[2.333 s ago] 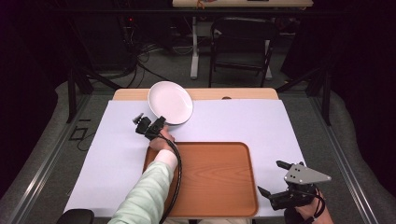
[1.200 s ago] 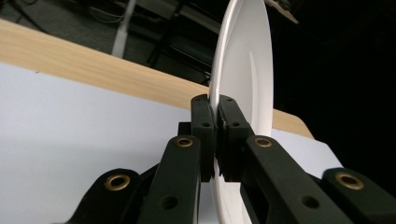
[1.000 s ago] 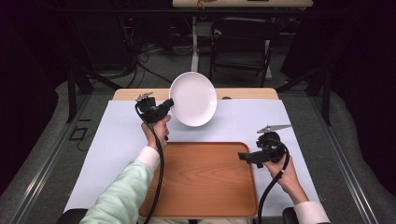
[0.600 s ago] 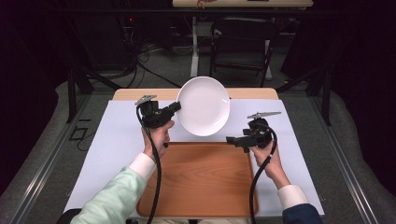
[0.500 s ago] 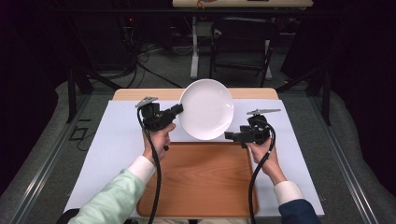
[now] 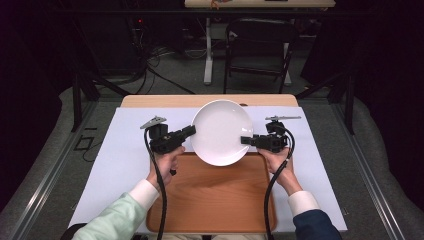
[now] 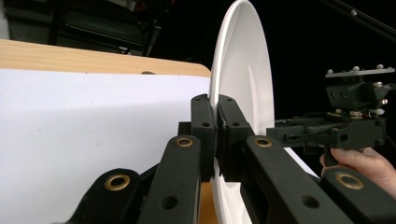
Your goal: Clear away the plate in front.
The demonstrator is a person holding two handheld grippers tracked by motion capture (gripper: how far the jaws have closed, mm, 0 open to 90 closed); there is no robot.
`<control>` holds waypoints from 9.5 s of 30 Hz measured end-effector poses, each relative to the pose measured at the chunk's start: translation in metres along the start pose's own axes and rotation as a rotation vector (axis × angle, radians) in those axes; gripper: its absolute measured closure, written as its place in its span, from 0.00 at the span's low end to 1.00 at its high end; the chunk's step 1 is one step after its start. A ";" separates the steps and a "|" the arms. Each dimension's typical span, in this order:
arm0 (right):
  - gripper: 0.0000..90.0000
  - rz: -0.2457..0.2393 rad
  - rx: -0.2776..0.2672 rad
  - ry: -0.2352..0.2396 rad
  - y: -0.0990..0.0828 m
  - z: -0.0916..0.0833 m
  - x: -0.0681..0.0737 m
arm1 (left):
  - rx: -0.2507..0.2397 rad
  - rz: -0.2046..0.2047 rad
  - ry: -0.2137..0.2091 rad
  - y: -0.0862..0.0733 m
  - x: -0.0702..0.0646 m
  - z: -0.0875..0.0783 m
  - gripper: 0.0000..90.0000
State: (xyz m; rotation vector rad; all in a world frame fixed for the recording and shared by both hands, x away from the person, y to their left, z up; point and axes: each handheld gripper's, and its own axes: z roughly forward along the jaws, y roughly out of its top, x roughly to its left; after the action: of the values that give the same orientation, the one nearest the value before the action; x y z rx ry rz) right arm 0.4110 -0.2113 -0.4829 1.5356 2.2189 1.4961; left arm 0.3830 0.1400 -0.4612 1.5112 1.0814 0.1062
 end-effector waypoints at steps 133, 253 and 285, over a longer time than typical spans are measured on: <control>0.87 -0.229 0.162 0.029 -0.078 -0.042 0.081 | 0.330 0.025 -0.013 -0.067 0.006 -0.070 0.90; 0.00 -0.374 0.217 -0.093 -0.072 -0.048 0.074 | 0.453 0.325 0.125 -0.049 -0.003 -0.073 0.08; 0.00 -0.375 0.120 -0.196 -0.120 -0.123 0.064 | 0.343 0.322 0.178 -0.068 0.023 -0.158 0.02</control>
State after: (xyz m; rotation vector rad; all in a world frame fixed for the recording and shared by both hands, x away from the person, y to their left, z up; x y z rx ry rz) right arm 0.2316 -0.2503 -0.4763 1.1456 2.3459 1.0781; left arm 0.2605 0.2611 -0.4839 2.0108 1.0230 0.2953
